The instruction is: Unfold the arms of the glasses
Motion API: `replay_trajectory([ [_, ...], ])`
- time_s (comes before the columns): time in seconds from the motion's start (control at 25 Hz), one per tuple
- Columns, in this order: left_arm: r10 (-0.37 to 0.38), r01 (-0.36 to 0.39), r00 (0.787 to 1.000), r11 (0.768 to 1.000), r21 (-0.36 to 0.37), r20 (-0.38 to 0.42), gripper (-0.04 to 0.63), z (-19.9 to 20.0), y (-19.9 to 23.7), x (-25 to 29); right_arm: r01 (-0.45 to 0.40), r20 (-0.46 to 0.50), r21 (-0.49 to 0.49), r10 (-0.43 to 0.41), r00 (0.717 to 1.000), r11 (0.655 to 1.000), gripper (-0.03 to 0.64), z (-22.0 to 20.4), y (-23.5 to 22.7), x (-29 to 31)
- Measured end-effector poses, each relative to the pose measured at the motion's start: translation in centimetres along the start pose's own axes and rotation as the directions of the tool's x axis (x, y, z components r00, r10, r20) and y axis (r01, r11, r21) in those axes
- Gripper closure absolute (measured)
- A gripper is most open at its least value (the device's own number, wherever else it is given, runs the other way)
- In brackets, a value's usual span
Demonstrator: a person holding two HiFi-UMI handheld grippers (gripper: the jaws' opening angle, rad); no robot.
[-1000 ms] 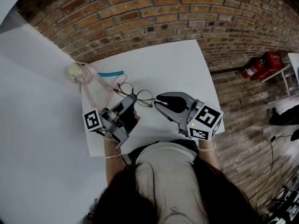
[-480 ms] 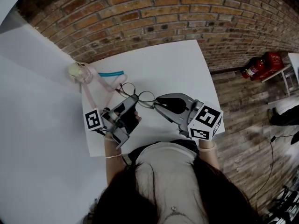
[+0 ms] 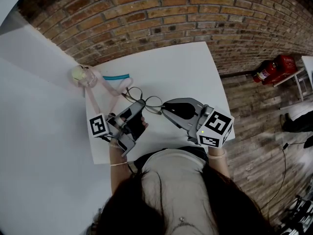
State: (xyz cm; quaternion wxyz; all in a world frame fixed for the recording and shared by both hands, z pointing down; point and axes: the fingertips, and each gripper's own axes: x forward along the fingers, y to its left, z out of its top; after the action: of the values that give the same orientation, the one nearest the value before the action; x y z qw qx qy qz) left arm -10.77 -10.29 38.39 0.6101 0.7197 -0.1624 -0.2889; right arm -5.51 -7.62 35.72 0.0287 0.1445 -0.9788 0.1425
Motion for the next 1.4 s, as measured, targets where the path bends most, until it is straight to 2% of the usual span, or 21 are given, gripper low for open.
replay_trajectory([
  [1.4,0.103,-0.104,0.993,0.995,-0.006,-0.063,0.569,-2.1,3.3,0.3,0.030,0.074,-0.021,-0.028,0.997,0.999,0.575,2.0,-0.3,-1.0],
])
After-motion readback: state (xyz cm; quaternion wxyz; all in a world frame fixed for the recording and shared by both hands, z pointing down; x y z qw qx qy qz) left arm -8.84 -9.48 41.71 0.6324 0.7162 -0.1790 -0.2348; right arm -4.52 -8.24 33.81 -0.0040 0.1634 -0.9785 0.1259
